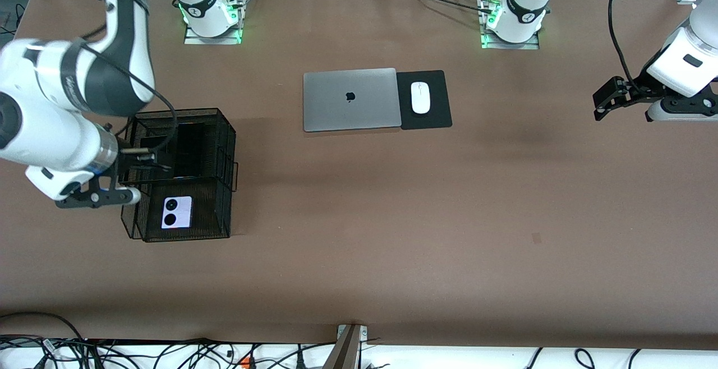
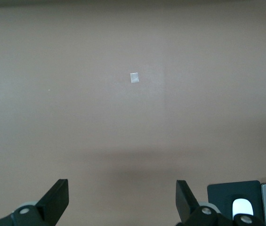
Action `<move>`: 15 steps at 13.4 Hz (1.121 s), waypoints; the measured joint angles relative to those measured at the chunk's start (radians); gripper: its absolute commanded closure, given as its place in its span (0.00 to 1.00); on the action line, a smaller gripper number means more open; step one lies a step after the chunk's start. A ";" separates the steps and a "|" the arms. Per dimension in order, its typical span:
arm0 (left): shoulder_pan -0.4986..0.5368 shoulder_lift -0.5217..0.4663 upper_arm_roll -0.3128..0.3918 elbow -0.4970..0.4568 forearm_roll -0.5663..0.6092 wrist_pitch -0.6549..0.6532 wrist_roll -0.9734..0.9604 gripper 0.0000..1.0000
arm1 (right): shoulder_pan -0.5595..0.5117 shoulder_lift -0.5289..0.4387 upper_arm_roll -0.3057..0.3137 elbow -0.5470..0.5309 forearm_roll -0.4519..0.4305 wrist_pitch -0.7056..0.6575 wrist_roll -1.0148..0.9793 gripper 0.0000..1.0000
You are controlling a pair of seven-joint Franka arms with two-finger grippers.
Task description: Place phones with both arms
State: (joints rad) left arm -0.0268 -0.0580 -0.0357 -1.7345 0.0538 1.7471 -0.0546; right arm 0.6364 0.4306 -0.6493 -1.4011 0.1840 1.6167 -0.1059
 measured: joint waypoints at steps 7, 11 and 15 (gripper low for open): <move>0.000 0.000 -0.001 0.000 0.000 0.000 0.000 0.00 | -0.448 -0.322 0.469 -0.217 -0.192 0.008 0.023 0.00; 0.000 0.000 -0.002 0.001 0.000 0.000 0.000 0.00 | -0.578 -0.407 0.555 -0.262 -0.207 0.008 0.023 0.00; 0.000 0.000 -0.002 0.001 0.000 0.000 0.000 0.00 | -0.638 -0.417 0.606 -0.262 -0.216 0.008 0.023 0.00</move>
State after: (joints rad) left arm -0.0270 -0.0580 -0.0381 -1.7338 0.0538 1.7471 -0.0546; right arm -0.0018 0.0139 -0.0436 -1.6632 -0.0316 1.6245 -0.0827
